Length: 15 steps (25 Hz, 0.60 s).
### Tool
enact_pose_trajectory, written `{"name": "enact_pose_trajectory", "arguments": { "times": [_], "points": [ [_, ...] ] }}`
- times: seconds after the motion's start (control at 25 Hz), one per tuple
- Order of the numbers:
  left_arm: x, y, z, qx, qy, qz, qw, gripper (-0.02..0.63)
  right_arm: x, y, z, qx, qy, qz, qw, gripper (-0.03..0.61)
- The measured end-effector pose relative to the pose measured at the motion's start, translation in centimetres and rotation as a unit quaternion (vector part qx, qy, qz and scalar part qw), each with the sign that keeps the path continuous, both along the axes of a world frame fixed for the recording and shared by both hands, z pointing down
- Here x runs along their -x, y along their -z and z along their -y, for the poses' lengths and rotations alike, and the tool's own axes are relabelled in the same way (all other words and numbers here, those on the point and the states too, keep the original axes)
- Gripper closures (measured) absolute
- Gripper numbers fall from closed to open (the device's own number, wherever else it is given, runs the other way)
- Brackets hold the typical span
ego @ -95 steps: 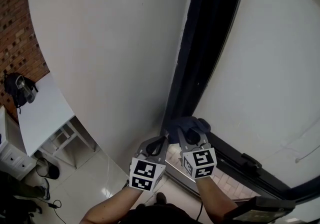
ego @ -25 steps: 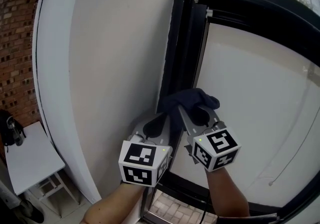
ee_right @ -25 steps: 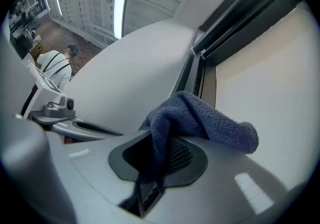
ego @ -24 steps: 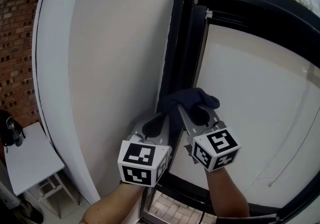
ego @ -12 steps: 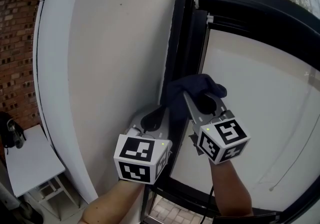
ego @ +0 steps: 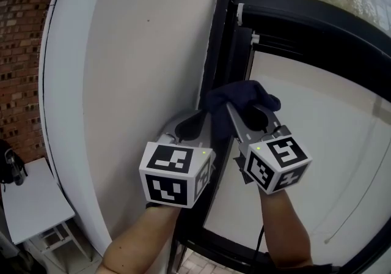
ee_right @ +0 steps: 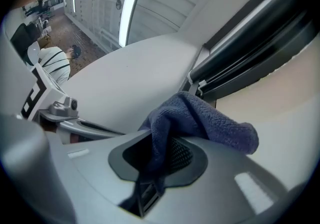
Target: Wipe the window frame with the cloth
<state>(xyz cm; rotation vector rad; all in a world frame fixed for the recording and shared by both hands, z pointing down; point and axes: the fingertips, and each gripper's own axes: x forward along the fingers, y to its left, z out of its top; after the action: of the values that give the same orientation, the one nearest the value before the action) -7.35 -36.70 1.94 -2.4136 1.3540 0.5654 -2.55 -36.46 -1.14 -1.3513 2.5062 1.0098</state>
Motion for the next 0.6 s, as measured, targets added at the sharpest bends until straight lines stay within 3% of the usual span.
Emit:
{"name": "enact_pose_trajectory", "arguments": {
  "times": [0.6],
  "points": [
    [-1.2, 6.4, 0.1, -0.028, -0.006, -0.004, 0.9996, 0.62, 0.2, 6.2, 0.0, -0.043, -0.006, -0.004, 0.999, 0.515]
  ]
}}
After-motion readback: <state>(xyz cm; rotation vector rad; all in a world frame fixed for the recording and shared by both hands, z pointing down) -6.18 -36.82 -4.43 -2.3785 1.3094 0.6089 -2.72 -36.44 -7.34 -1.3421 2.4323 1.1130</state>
